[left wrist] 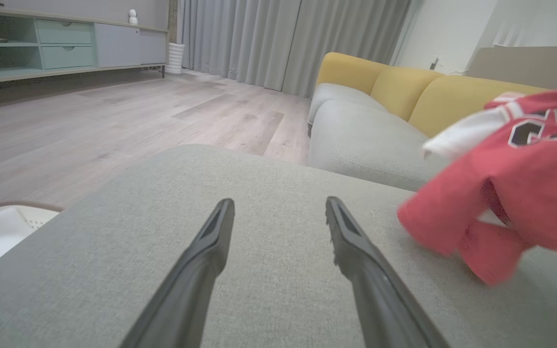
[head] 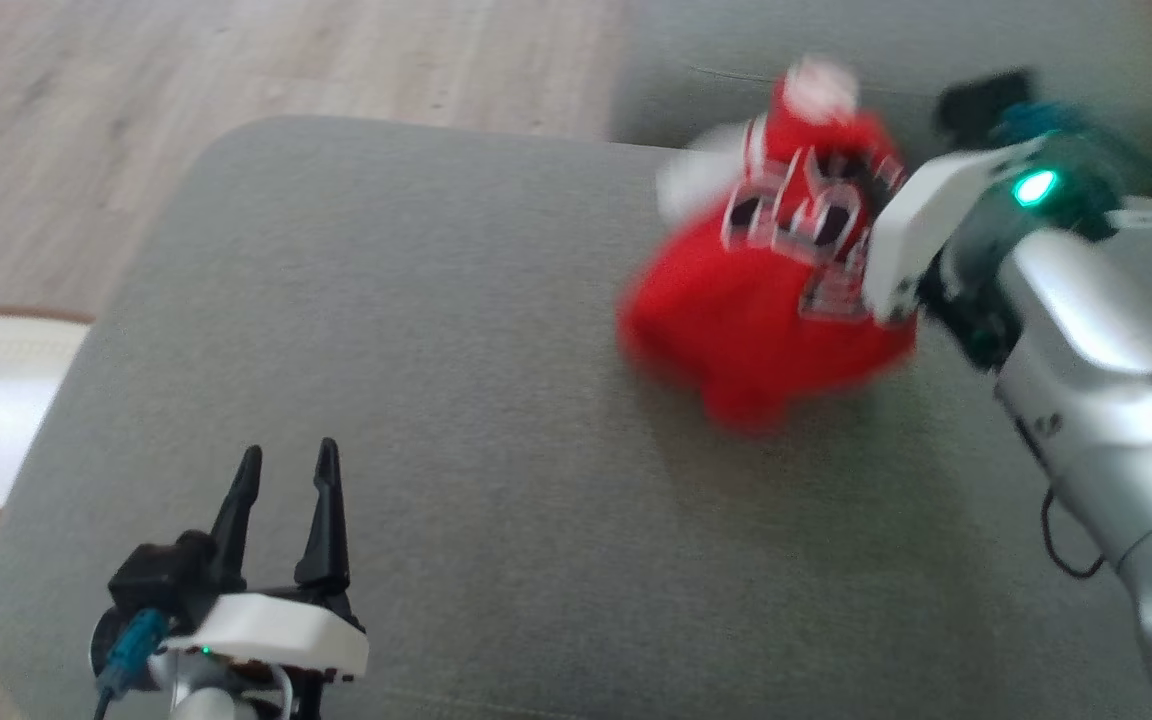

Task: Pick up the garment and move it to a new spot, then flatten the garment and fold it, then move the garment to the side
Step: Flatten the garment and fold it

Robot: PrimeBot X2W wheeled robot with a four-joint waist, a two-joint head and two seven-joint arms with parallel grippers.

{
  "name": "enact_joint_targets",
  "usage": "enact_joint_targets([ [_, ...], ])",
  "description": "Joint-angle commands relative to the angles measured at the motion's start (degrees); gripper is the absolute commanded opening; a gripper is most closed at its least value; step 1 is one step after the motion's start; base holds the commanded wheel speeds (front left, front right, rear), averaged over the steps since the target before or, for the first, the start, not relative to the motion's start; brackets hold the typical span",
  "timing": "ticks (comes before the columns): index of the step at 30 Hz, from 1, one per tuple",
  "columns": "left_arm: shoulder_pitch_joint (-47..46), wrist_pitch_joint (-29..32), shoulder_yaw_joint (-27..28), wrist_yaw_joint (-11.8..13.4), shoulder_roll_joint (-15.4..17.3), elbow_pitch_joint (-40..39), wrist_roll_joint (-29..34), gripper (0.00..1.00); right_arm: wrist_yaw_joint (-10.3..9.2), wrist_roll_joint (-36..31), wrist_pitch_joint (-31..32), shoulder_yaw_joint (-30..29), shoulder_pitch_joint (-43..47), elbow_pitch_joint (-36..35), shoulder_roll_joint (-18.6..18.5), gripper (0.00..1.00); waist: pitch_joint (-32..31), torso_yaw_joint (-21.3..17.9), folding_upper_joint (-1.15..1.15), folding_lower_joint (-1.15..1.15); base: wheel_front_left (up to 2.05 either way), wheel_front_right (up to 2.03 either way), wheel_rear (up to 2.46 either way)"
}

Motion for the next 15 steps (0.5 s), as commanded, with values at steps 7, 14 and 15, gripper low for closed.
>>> enact_joint_targets([
  [7, -2.15, -0.69, 1.37, 0.53, -0.1, -2.96, -0.69, 1.0, 0.42, -0.02, -15.86, -8.86, 5.55, 2.65, -0.11, 0.0, 1.34, -5.97, 0.0, 0.0, 0.0, 0.0, 0.0],
  [14, -2.88, -0.69, 0.67, 1.34, -0.1, -3.27, -1.48, 1.0, 0.42, -1.21, -17.67, -9.63, 20.39, 6.58, 1.83, 1.0, 3.33, -8.01, 0.0, 0.0, 0.0, 0.0, 0.0],
  [15, -3.02, -0.69, 0.63, 1.36, -0.1, -3.25, -1.44, 1.0, 0.42, -1.11, -18.07, -10.03, 21.68, 6.62, 2.03, 1.0, 3.39, -8.18, 0.0, 0.0, 0.0, 0.0, 0.0],
])
